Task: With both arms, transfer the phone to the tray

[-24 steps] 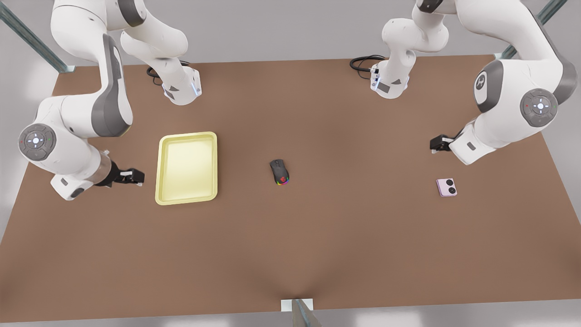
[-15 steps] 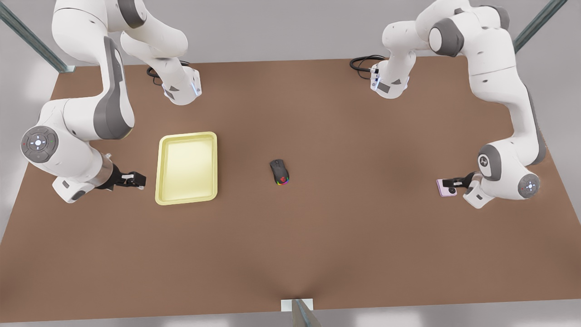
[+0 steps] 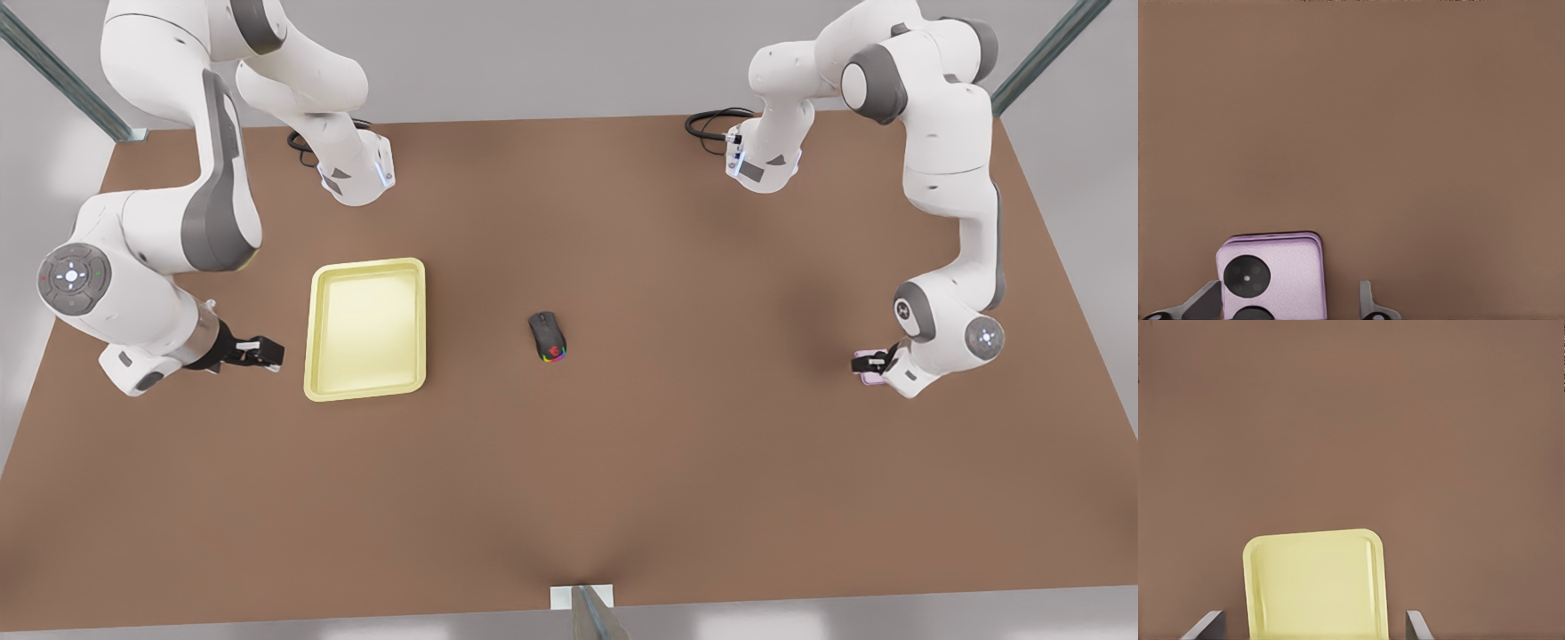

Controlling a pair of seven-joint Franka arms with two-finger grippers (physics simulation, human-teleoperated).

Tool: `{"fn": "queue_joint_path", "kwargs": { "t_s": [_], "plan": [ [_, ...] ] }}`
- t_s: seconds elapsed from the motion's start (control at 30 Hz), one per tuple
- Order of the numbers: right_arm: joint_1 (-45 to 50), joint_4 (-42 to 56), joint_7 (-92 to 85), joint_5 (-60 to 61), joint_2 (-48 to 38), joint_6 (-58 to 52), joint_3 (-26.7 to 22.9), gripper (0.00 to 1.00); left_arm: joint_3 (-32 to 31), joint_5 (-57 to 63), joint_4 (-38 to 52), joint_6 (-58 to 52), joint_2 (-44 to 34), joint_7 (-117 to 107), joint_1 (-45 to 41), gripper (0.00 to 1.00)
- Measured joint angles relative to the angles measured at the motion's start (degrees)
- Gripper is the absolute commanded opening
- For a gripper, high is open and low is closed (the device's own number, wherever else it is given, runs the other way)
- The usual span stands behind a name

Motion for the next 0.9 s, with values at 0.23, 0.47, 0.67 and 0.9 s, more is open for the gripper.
{"fn": "queue_joint_path", "kwargs": {
  "t_s": [0.23, 0.47, 0.67, 0.9],
  "plan": [
    [-0.2, -0.2, 0.1, 0.1, 0.0, 0.0, 0.0, 1.00, 0.1, -0.1, 0.0, 2.6, 0.6, 2.1, 1.1, 1.00],
    [-0.1, -0.3, 0.2, 0.0, 0.2, 0.0, 0.0, 1.00, 0.0, -0.1, -0.7, 3.4, 1.4, 2.8, 1.3, 1.00],
    [0.0, -0.3, 0.3, 0.0, 0.2, 0.0, 0.0, 1.00, 0.0, 0.2, -0.8, 3.9, 2.2, 2.6, 1.3, 0.70],
    [0.0, -0.1, 0.3, 0.1, 0.2, 0.1, 0.0, 1.00, 0.0, 0.3, -0.5, 4.2, 2.8, 0.4, 1.3, 0.72]
  ]
}}
